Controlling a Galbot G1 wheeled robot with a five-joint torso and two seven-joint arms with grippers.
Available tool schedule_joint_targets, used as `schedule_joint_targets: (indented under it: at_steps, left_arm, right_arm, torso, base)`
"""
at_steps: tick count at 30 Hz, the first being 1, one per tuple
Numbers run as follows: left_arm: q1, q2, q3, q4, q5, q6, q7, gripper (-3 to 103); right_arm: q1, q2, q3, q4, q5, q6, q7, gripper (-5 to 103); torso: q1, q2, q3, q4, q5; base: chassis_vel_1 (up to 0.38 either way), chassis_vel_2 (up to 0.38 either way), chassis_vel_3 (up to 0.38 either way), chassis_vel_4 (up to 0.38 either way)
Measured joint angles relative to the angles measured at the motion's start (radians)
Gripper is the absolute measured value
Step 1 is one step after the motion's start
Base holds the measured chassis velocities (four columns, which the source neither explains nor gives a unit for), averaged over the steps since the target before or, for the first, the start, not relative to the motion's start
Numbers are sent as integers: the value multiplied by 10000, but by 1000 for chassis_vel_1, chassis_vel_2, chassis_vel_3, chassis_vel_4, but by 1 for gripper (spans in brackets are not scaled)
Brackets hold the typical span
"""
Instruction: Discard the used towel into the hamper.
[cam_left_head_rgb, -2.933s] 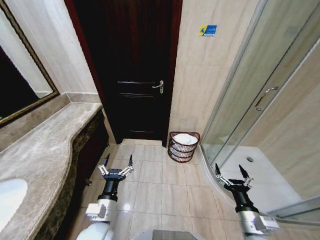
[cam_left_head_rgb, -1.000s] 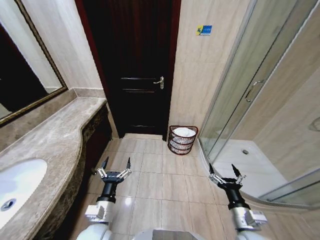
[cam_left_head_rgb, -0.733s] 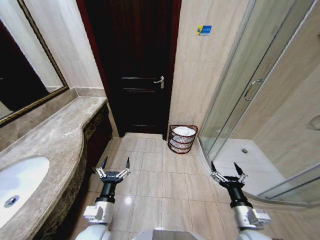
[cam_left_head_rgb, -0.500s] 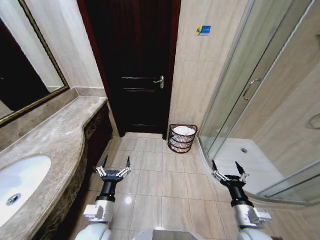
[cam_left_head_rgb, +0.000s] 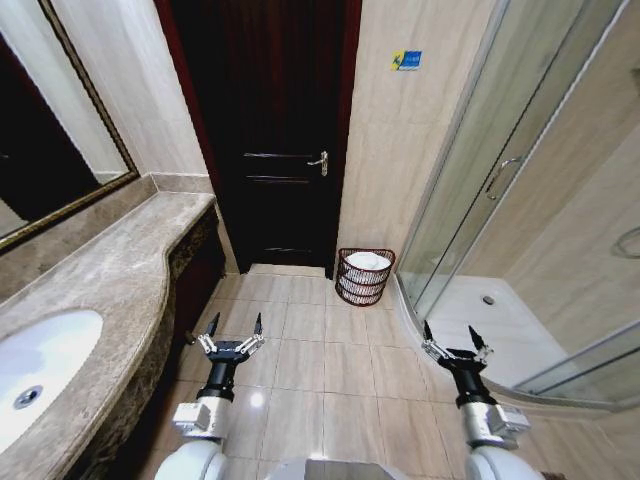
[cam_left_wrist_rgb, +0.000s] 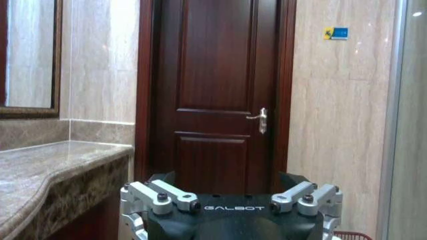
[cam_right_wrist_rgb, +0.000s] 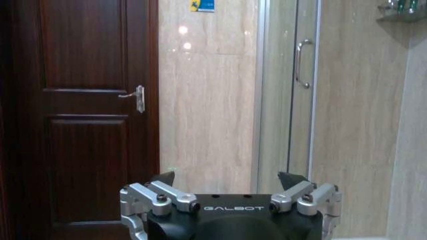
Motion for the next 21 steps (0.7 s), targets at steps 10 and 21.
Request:
schedule_joint_targets:
  at_steps: [10, 21]
  left_arm:
    - [-219, 17, 124, 57, 18, 137, -72, 100]
    - [-209, 19, 126, 57, 31, 137, -73, 100]
  right_arm:
    - [204, -21, -20, -133, 92, -166, -32, 100]
    - [196, -25, -22, -132, 95, -166, -42, 100]
  torso:
    - [0, 0, 0, 0, 1]
    - [0, 0, 0, 0, 1]
  base:
    - [0, 0, 0, 0]
    - [0, 0, 0, 0]
